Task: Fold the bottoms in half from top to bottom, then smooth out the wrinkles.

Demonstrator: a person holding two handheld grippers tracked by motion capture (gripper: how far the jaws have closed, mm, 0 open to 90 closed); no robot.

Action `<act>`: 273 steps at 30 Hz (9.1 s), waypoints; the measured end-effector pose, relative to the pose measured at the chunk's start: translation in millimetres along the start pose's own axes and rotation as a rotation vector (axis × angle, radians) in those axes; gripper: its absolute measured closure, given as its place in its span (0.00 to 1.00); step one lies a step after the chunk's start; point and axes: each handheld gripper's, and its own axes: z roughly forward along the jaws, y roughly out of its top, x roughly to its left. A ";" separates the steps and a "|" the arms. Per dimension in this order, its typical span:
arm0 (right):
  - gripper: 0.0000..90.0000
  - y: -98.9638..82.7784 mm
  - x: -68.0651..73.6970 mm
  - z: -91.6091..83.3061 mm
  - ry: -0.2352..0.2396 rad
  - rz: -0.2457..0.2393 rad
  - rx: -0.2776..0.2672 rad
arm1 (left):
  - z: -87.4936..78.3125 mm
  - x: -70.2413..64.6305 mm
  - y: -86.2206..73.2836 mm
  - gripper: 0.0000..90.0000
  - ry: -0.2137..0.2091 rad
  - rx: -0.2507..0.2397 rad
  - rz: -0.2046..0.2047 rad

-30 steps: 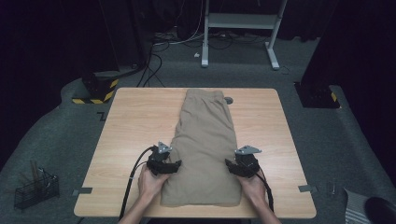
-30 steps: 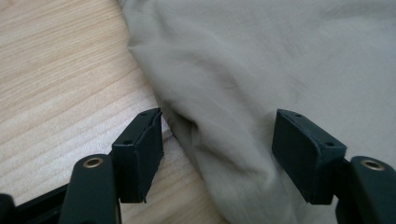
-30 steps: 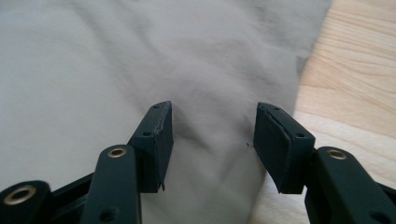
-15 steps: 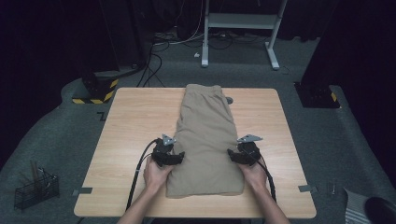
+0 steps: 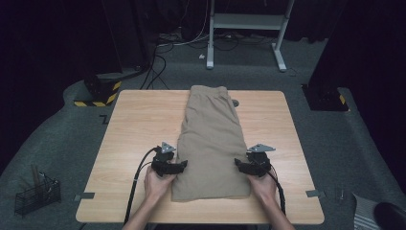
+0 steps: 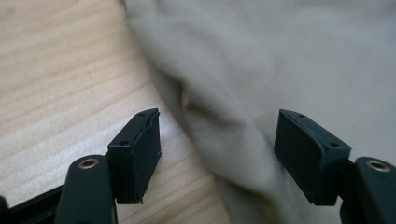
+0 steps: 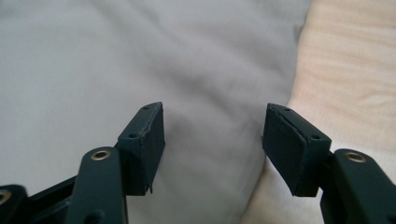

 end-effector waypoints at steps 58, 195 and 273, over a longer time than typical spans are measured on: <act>0.97 13.3 2.4 19.1 0.054 -0.052 -0.018 | 20.7 4.8 22.0 0.94 -0.053 -0.046 -0.008; 0.97 83.7 9.6 -14.0 0.040 -0.134 -0.163 | -35.3 35.2 78.0 0.94 -0.106 -0.132 -0.028; 0.97 53.3 -18.7 48.3 0.042 -0.006 -0.038 | 22.4 57.5 56.3 0.89 -0.064 -0.042 -0.114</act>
